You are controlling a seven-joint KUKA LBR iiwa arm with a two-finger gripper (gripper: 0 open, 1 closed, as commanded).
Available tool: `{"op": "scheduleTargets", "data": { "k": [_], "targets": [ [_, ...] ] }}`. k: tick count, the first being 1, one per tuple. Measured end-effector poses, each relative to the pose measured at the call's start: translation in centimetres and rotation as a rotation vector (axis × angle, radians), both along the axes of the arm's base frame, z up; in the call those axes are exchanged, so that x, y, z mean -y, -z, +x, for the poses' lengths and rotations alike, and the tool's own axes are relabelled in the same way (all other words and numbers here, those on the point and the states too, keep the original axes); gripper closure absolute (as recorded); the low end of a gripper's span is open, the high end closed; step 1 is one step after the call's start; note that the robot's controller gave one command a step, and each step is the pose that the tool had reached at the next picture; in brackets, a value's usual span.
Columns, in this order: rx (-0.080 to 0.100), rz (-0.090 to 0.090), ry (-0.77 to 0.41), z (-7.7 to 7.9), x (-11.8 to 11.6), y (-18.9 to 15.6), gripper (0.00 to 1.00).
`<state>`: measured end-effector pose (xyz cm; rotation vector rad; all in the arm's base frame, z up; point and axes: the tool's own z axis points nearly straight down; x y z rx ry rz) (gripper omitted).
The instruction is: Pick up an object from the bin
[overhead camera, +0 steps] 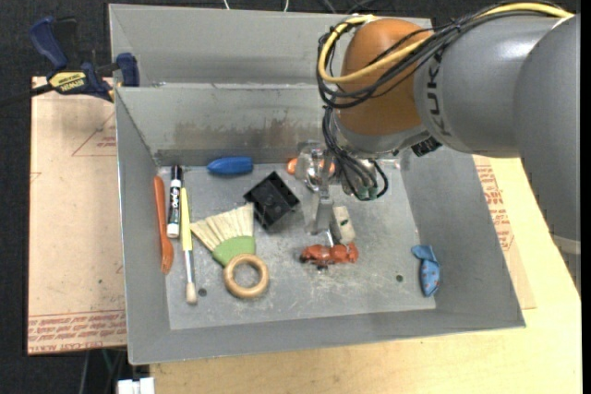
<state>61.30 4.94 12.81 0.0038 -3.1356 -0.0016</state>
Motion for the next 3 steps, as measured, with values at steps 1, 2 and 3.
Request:
{"op": "scheduleTargets", "data": {
  "k": [1,2,3],
  "targets": [
    [0.008,0.000,0.001,0.2,0.0,-0.5,0.00],
    [0.004,0.002,-0.236,-6.1,3.5,5.4,0.00],
    [0.013,0.002,-0.274,-6.8,3.6,3.8,0.00]
  ]
}}
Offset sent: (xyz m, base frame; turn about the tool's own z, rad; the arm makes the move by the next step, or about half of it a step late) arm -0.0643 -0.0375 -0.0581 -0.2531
